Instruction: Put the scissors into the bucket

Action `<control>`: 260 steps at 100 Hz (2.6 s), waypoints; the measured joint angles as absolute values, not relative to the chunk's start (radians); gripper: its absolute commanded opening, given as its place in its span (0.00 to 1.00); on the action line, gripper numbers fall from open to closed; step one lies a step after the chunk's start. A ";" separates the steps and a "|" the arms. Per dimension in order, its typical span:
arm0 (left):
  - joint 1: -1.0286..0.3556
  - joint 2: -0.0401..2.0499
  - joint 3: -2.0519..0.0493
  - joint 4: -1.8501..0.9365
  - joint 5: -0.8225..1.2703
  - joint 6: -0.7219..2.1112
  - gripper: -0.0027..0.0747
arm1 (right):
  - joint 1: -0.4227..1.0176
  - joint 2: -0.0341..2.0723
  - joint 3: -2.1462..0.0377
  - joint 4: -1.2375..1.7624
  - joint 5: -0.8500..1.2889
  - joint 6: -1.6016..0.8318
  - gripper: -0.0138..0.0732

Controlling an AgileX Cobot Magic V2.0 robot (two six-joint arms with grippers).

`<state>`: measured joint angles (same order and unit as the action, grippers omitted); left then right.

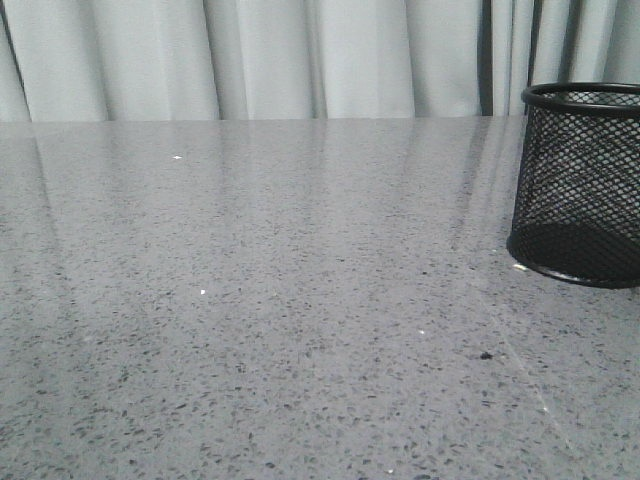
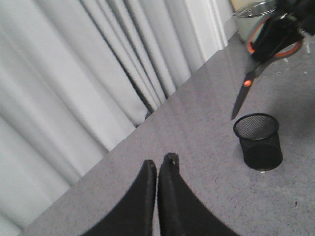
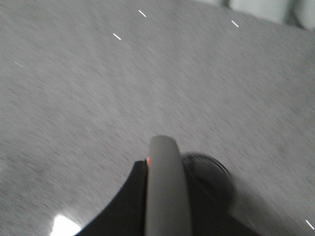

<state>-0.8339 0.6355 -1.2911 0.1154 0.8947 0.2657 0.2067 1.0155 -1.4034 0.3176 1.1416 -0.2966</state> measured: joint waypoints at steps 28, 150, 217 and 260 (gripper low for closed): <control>-0.834 0.537 -1.079 0.154 0.866 0.194 0.01 | 0.207 1.115 -1.417 0.220 1.267 -0.242 0.09; -0.834 0.527 -0.903 0.059 0.552 0.148 0.01 | 0.207 1.382 -1.703 0.173 1.096 -0.238 0.19; -0.603 0.140 -0.412 0.769 0.338 -0.570 0.01 | 0.210 0.446 -0.529 0.209 0.269 -0.312 0.11; -0.583 0.134 -0.355 0.767 0.338 -0.581 0.01 | 0.210 0.176 -0.364 0.209 0.167 -0.314 0.11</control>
